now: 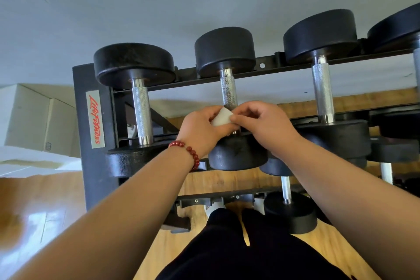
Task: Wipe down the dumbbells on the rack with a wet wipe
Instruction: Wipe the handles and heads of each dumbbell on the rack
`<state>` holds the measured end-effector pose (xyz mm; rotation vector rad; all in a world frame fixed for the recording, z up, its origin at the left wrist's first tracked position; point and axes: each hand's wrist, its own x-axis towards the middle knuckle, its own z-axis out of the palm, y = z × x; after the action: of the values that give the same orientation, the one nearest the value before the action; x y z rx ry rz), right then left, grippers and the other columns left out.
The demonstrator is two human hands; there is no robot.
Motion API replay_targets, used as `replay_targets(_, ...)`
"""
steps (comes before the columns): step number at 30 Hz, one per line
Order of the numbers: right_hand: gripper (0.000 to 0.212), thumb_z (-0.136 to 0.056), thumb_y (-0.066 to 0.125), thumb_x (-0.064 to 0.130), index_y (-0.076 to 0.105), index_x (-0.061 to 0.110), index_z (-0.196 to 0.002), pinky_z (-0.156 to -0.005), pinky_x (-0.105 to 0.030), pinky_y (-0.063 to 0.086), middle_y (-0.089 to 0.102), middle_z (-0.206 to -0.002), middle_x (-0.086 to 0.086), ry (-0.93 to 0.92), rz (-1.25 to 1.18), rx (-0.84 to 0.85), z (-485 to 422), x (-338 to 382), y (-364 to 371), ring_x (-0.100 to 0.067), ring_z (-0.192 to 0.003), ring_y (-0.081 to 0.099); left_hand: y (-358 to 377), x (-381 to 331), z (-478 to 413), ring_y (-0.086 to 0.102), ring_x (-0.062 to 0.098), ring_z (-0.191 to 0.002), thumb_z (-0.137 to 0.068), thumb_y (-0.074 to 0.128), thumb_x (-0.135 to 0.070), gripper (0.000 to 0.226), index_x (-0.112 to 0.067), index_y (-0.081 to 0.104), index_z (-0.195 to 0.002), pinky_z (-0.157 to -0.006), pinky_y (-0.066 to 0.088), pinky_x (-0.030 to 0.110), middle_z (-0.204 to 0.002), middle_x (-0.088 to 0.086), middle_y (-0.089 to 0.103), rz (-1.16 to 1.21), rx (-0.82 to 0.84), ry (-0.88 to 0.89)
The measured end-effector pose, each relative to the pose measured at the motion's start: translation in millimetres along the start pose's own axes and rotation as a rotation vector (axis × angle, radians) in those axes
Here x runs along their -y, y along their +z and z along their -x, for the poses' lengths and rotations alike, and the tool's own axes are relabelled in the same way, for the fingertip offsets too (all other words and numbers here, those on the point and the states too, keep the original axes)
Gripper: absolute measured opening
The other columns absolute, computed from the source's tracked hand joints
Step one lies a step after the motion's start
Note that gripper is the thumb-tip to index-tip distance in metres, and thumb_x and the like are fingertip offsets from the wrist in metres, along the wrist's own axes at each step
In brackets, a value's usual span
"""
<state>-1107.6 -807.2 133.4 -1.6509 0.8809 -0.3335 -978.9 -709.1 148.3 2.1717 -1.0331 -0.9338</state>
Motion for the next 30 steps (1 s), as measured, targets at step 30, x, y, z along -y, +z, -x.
replay_targets(30, 0.041, -0.099, 0.044, 0.028, 0.062, 0.004, -0.128, -0.111, -0.046, 0.035, 0.056, -0.137, -0.015, -1.224, 0.993, 0.469, -75.2, -24.0, -34.2, -0.031, -0.133, 0.046, 63.3, 0.6, 18.6, 0.048, 0.006, -0.123, -0.104, 0.034, -0.023, 0.037, -0.020, 0.052, -0.136, -0.106, 0.034, 0.022, -0.136, -0.004, 0.055, 0.460, -0.469, -0.238)
